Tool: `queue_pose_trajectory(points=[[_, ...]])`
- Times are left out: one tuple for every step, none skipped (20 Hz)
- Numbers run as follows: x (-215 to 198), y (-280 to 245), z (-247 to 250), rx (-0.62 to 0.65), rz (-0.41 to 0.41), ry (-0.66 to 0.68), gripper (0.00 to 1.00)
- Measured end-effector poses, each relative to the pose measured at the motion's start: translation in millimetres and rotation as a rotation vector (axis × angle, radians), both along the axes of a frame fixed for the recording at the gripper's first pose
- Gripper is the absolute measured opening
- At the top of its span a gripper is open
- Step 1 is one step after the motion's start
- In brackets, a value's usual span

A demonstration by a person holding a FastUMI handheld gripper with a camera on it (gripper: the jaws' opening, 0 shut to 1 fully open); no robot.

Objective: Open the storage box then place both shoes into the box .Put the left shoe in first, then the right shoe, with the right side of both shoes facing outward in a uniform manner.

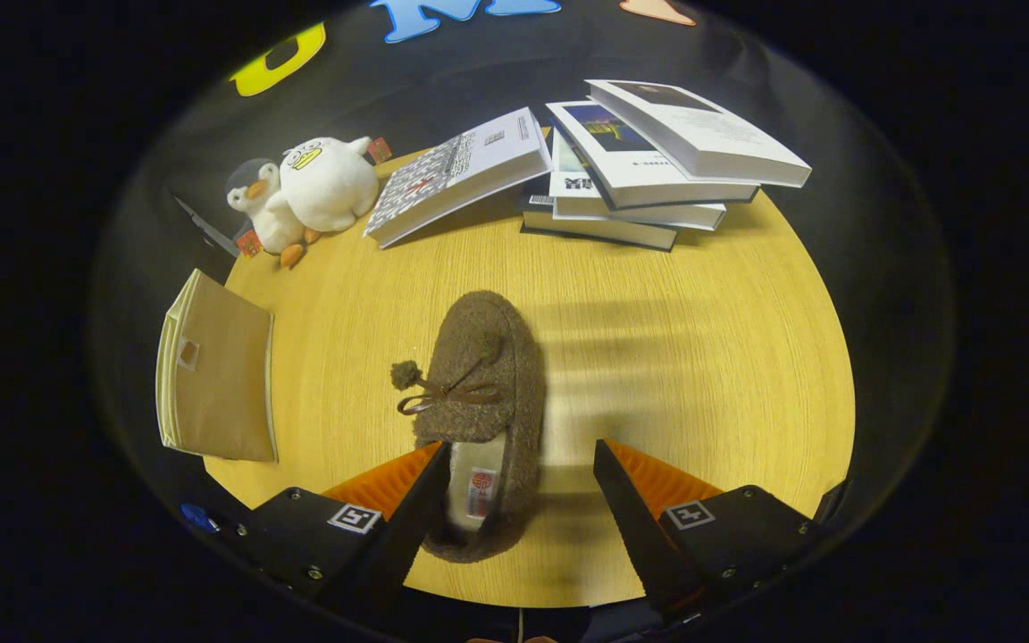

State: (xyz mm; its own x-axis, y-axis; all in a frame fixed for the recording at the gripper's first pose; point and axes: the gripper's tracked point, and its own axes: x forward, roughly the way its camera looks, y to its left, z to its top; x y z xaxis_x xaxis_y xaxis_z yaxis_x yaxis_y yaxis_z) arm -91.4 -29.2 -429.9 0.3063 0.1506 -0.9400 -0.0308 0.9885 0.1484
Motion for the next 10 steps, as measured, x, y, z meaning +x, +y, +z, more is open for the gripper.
queue_pose_trajectory(points=[[-0.5, -0.4, -5.0, -0.002, 0.007, 0.009, 0.99], [-1.3, -1.9, -9.7, -0.009, 0.013, 0.02, 0.99], [0.3, -6.6, -14.5, -0.012, 0.018, 0.026, 0.99], [3.1, -6.3, -18.1, -0.009, 0.022, 0.029, 0.99], [5.2, -5.8, -23.5, -0.008, 0.02, 0.038, 0.98], [8.6, -5.6, -28.0, -0.01, 0.021, 0.045, 0.94], [10.2, -8.2, -34.7, -0.024, 0.023, 0.053, 0.93], [12.9, -7.2, -39.2, -0.022, 0.024, 0.062, 0.92], [12.3, -6.9, -45.3, -0.024, 0.024, 0.074, 0.85], [16.7, -5.5, -43.8, -0.008, 0.019, 0.078, 0.82]])
